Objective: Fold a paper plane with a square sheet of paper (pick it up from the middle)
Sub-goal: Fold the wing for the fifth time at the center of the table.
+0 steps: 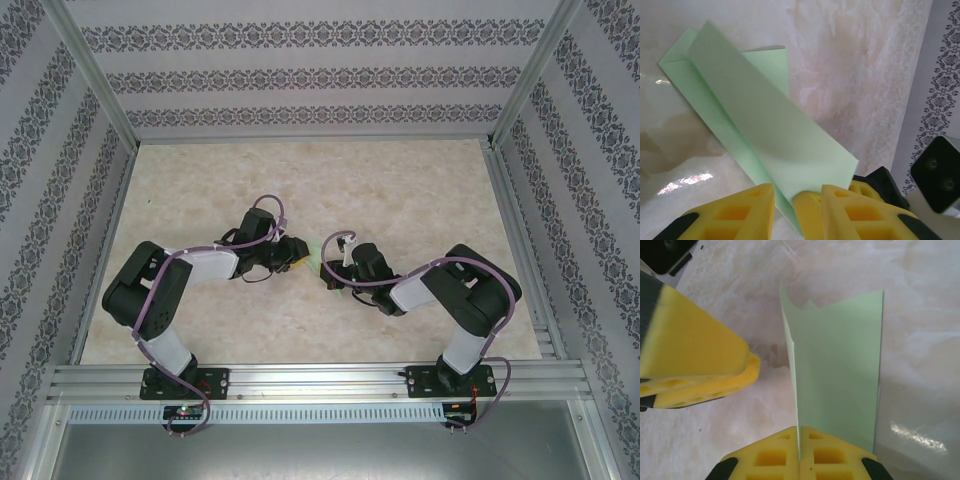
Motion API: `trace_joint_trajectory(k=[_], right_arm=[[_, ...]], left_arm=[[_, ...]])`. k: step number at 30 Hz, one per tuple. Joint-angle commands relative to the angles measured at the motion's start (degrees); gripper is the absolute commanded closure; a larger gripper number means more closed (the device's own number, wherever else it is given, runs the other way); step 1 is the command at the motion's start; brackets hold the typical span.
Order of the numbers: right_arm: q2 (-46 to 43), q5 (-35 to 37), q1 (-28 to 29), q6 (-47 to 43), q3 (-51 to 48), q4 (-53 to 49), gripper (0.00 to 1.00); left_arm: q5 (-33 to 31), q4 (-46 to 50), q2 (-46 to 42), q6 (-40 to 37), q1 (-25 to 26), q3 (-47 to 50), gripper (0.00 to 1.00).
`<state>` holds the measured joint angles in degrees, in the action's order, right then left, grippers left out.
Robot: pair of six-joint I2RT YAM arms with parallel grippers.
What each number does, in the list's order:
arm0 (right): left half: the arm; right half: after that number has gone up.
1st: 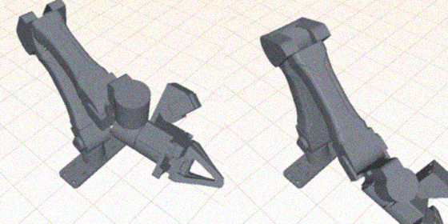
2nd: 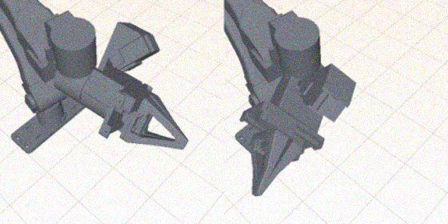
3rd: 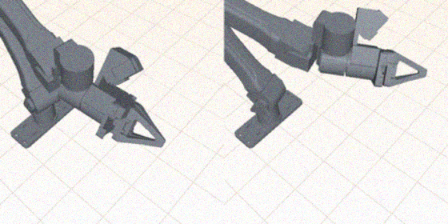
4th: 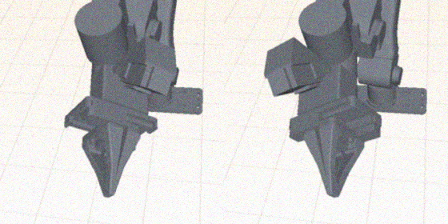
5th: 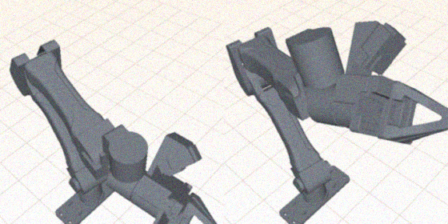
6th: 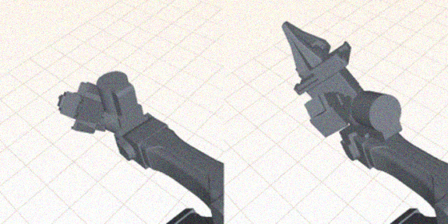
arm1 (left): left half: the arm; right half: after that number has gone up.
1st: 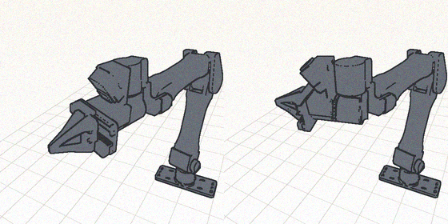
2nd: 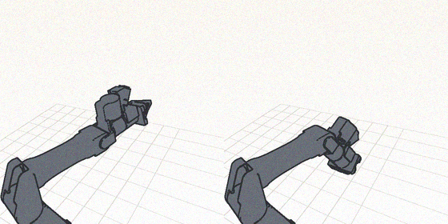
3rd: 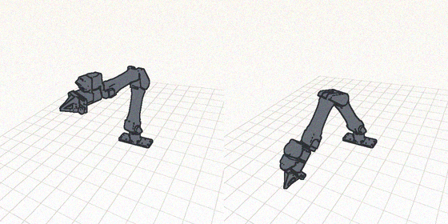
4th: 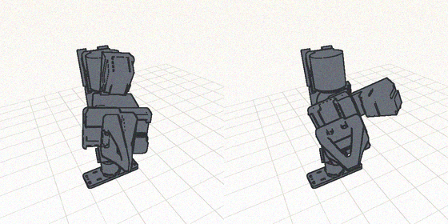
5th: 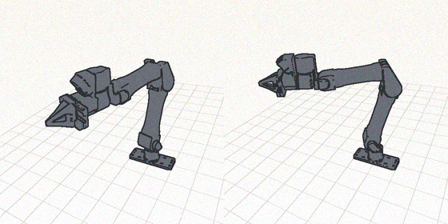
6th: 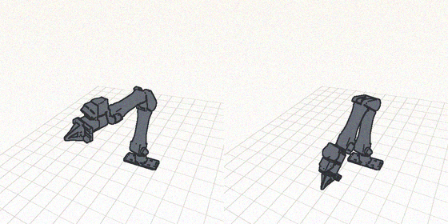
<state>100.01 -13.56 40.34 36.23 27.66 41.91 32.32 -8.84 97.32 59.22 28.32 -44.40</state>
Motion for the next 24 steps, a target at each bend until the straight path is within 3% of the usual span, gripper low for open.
trace_joint_trajectory(k=[1, 16, 24], right_arm=[[1.3, -2.9, -0.8, 1.9, 1.7, -1.5, 1.00], [3.4, -5.1, -1.6, 2.9, 2.4, -2.7, 0.95], [3.9, -4.7, -2.0, 3.7, 2.8, -3.8, 0.98]], left_arm=[[0.8, -3.6, 0.9, 0.4, 1.0, 0.7, 0.70], [3.4, -5.6, 3.7, 0.4, 1.3, -0.1, 0.72], [4.4, -5.5, 5.5, -0.8, 2.0, -1.2, 0.75]])
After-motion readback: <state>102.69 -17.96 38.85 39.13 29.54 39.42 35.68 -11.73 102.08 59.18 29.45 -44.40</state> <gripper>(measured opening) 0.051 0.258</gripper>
